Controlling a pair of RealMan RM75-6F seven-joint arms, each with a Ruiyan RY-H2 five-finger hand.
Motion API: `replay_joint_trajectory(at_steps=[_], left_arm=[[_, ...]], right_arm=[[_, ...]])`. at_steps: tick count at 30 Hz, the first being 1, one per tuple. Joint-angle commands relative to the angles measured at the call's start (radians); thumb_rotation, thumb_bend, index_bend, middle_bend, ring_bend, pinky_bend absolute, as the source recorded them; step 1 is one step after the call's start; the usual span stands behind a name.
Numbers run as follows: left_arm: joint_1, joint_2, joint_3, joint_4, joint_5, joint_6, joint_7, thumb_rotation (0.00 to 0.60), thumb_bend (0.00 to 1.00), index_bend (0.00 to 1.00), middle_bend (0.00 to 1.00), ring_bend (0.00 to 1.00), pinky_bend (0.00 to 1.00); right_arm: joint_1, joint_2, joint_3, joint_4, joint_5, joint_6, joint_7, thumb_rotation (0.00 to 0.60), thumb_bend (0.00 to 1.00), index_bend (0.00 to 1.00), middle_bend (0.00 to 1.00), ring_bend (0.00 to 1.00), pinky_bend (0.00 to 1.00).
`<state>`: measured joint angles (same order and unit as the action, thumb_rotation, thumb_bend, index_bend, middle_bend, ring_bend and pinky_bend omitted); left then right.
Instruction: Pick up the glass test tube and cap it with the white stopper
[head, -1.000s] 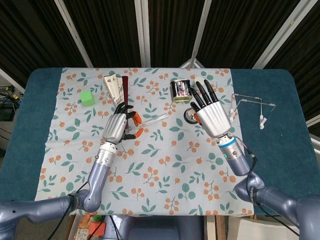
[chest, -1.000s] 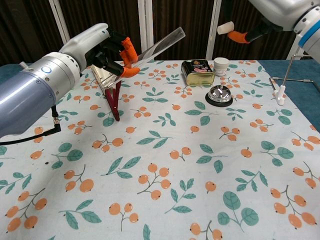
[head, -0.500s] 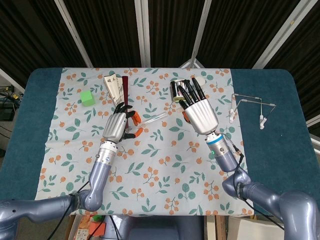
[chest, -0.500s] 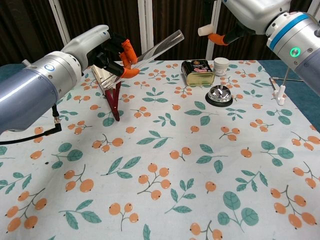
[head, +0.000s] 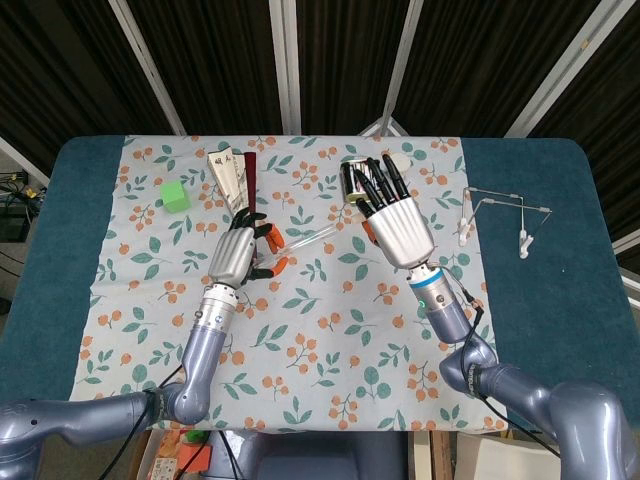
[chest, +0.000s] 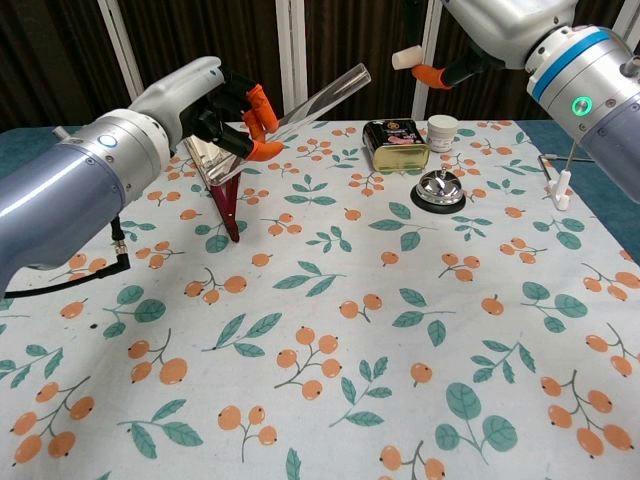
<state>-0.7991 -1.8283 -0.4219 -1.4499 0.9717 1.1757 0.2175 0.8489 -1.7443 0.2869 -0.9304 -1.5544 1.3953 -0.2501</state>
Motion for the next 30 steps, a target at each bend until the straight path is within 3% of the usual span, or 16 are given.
replay_joint_trajectory(at_steps=[1,30], left_arm=[[-0.001,-0.006,-0.01,-0.015,-0.021,0.007,0.014,0.6,0.61,0.67,0.69,0.18,0.0],[-0.006,0.008,-0.028,-0.11,-0.128,0.016,0.084,0.6,0.61,0.67,0.69,0.18,0.0]], right_arm=[[-0.002,0.004,-0.005,-0.005,-0.003,0.006,-0.001,0.6,0.39,0.68,0.23,0.02,0.0],[0.018,-0.019,-0.029,0.045,-0.014,0.026,0.024,0.6,0.4,0.68,0.23,0.02,0.0]])
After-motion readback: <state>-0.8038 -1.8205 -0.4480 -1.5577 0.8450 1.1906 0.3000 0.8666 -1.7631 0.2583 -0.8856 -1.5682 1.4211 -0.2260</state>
